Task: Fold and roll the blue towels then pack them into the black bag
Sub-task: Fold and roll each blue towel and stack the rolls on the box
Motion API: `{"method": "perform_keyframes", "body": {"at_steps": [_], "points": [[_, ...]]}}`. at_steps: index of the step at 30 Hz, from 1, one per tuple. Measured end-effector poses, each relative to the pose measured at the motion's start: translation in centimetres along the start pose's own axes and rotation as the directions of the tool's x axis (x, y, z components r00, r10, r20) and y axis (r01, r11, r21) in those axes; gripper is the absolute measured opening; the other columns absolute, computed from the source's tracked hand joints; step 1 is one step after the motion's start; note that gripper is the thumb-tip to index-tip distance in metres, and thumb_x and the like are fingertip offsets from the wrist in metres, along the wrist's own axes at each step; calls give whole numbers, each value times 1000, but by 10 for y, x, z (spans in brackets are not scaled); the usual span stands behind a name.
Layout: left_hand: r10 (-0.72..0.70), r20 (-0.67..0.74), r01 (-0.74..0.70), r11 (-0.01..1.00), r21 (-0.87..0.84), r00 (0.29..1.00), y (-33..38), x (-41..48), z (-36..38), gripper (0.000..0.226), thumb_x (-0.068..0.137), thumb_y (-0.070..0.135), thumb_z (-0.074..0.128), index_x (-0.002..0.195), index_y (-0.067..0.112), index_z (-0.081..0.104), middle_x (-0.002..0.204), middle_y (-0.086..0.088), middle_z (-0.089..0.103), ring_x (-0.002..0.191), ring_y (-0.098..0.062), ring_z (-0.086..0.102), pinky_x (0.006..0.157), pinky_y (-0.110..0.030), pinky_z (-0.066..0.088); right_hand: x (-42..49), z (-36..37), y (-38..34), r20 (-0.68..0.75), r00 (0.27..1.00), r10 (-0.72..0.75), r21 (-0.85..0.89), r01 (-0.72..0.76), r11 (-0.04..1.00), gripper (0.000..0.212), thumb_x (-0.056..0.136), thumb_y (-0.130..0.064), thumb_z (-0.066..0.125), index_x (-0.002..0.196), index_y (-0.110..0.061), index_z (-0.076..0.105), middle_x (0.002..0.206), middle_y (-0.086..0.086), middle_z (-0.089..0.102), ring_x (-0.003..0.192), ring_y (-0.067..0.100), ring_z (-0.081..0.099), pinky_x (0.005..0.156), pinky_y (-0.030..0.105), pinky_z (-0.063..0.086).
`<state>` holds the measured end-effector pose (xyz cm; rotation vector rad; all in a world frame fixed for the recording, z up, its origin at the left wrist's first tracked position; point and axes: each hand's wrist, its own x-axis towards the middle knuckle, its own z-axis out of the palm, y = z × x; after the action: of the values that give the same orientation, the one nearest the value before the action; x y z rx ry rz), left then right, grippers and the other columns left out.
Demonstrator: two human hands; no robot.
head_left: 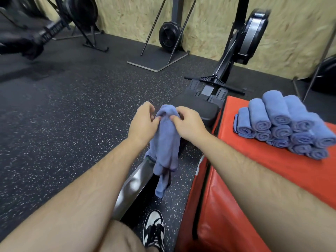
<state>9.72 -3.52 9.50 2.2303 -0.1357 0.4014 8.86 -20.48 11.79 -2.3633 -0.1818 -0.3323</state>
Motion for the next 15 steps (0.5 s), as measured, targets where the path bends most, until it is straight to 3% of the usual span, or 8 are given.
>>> {"method": "perform_keyframes", "body": {"at_steps": [4, 6, 8, 11, 13, 15], "points": [[-75, -7, 73, 986, -149, 997, 35, -1, 4, 16, 93, 37, 63, 86, 22, 63, 78, 9, 66, 68, -3, 56, 64, -29, 45, -3, -43, -11, -87, 996, -17, 118, 27, 993, 9, 89, -18, 58, 85, -15, 65, 78, -3, 65, 69, 5, 53, 57, 13, 38], [-34, 28, 41, 952, -303, 999, 64, -1, 7, 15, 97, 34, 59, 95, 23, 70, 89, 16, 68, 78, 9, 59, 70, -15, 42, -7, -65, -13, -103, 993, -53, 110, 64, 992, 9, 89, -17, 58, 88, -15, 66, 80, -2, 67, 75, 9, 57, 64, 20, 44], [-16, 51, 38, 881, -472, 999, 96, -2, 10, 16, 100, 29, 56, 102, 24, 71, 95, 18, 68, 80, 14, 58, 72, -7, 41, -11, -87, -12, -138, 984, -115, 41, 122, 992, 9, 89, -16, 57, 82, -13, 61, 75, -2, 61, 72, 15, 54, 63, 32, 41], [10, 102, 64, 722, -688, 995, 142, -5, 18, 17, 101, 28, 58, 112, 25, 70, 101, 13, 72, 92, 3, 65, 83, -19, 49, -22, -124, -11, -205, 963, -173, -48, 167, 985, 22, 89, -16, 56, 70, -13, 45, 68, -4, 46, 65, 14, 42, 59, 31, 28], [41, 132, 77, 629, -773, 990, 173, -9, 25, 21, 99, 24, 62, 118, 20, 69, 112, 4, 74, 109, -13, 68, 96, -34, 54, -35, -152, -12, -241, 952, -187, -90, 170, 981, 26, 87, -15, 56, 66, -12, 41, 69, -3, 42, 67, 17, 41, 59, 31, 30], [70, 155, 94, 536, -839, 985, 204, -15, 34, 24, 97, 17, 64, 121, 13, 68, 116, -5, 74, 116, -24, 66, 105, -45, 50, -50, -183, -11, -272, 953, -132, 14, 141, 990, 19, 82, -14, 50, 65, -4, 49, 73, 2, 47, 72, 21, 47, 65, 34, 37]]}}
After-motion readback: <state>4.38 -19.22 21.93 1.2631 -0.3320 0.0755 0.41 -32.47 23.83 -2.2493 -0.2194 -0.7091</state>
